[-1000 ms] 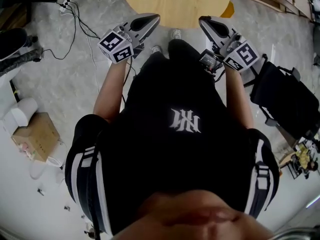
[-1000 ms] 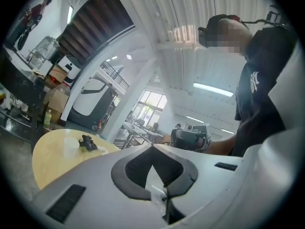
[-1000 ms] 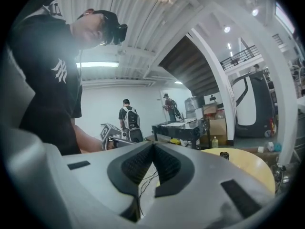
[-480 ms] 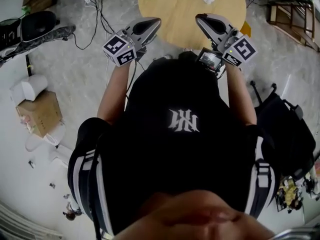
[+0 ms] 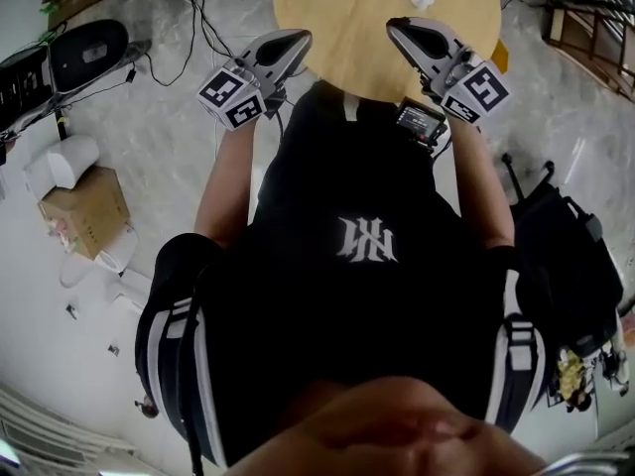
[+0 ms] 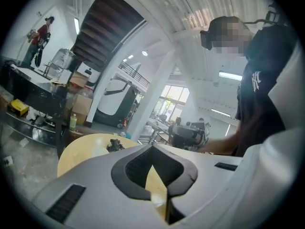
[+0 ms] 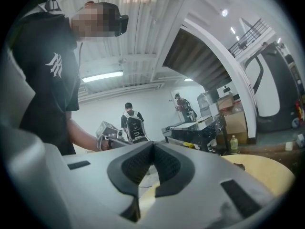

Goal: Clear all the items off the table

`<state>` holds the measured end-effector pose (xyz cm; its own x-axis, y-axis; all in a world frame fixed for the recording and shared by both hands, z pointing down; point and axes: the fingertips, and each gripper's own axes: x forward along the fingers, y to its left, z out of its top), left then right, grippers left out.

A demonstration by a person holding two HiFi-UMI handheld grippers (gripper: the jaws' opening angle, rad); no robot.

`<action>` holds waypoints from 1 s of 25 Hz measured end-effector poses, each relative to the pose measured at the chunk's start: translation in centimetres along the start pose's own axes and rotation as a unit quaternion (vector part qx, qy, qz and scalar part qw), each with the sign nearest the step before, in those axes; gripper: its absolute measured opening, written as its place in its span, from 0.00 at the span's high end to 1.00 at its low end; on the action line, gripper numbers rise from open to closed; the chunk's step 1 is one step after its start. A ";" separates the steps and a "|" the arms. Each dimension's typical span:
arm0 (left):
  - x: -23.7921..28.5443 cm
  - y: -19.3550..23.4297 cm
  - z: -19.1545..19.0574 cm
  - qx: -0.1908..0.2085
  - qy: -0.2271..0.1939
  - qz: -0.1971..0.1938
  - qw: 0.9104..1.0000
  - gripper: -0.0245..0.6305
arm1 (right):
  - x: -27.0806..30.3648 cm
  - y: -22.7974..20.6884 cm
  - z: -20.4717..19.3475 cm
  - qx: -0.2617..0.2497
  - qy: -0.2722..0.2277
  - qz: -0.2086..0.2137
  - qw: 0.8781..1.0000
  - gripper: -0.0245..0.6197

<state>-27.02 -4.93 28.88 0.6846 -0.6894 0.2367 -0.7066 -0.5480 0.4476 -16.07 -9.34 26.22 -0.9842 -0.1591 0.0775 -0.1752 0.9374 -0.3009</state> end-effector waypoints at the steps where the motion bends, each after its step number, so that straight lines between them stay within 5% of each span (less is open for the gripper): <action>1: 0.0 0.4 -0.5 0.005 0.011 -0.007 1.000 0.94 | 0.4 -0.1 0.2 -0.002 0.001 -0.005 1.000 0.96; 12: 0.4 4.0 -0.6 0.046 0.038 -0.046 0.997 0.94 | 2.8 -0.8 0.3 -0.011 0.022 -0.054 0.998 0.96; 25: 0.8 5.5 -1.1 0.030 0.026 -0.041 0.998 0.94 | 4.1 -2.4 -1.1 -0.022 0.063 -0.049 0.997 0.95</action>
<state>-30.20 -8.01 32.46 0.7473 -0.6168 0.2473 -0.6569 -0.6296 0.4149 -19.64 -11.88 28.32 -0.9511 -0.2119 0.2245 -0.2654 0.9329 -0.2436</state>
